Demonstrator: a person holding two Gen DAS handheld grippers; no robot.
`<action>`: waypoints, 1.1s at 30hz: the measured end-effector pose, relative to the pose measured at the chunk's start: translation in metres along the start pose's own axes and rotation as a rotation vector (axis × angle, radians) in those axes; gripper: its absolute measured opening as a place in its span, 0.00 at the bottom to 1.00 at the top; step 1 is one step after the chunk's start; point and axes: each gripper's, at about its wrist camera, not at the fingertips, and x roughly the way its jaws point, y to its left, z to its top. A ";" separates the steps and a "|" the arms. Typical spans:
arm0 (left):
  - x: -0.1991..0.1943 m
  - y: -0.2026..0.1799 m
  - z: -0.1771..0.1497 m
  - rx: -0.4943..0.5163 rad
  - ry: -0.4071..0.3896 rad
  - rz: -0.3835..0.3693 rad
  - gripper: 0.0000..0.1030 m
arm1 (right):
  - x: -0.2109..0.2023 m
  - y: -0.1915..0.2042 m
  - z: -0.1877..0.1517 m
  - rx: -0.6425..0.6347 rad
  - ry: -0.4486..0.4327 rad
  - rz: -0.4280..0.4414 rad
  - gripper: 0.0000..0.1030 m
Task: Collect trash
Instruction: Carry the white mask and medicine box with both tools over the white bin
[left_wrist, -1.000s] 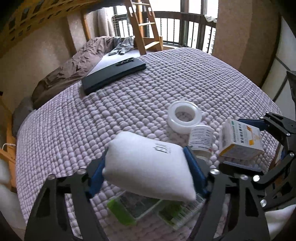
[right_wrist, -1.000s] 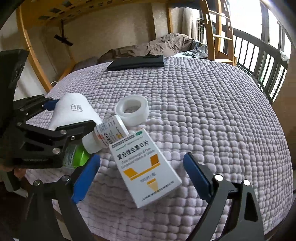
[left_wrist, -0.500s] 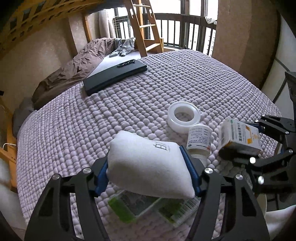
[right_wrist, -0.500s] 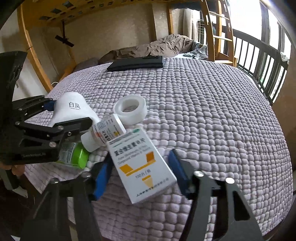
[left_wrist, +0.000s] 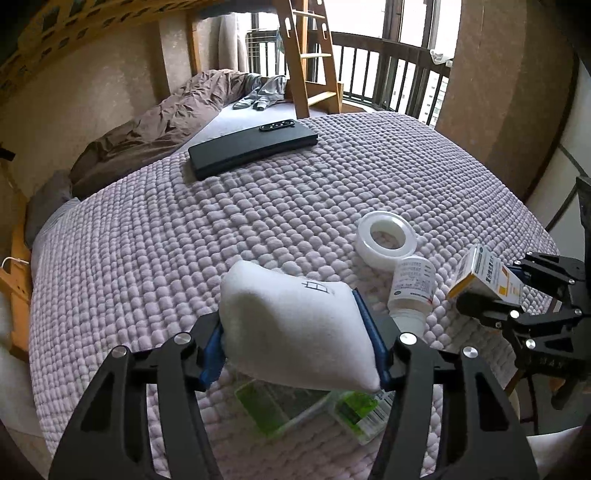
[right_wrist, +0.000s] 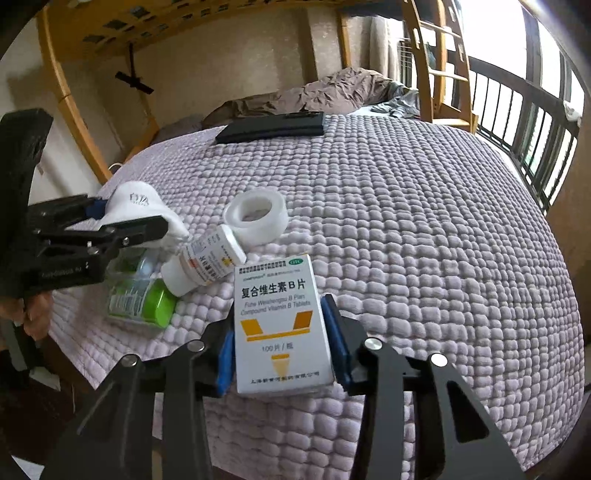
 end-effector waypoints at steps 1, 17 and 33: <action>0.001 0.000 0.000 0.000 0.001 0.001 0.60 | -0.001 0.002 -0.001 -0.011 0.001 -0.004 0.43; -0.008 0.002 -0.001 -0.017 -0.008 0.006 0.60 | -0.020 -0.006 -0.005 0.021 -0.015 0.064 0.38; -0.040 -0.005 -0.012 -0.069 -0.039 0.007 0.60 | -0.039 -0.013 0.002 0.064 0.003 0.126 0.38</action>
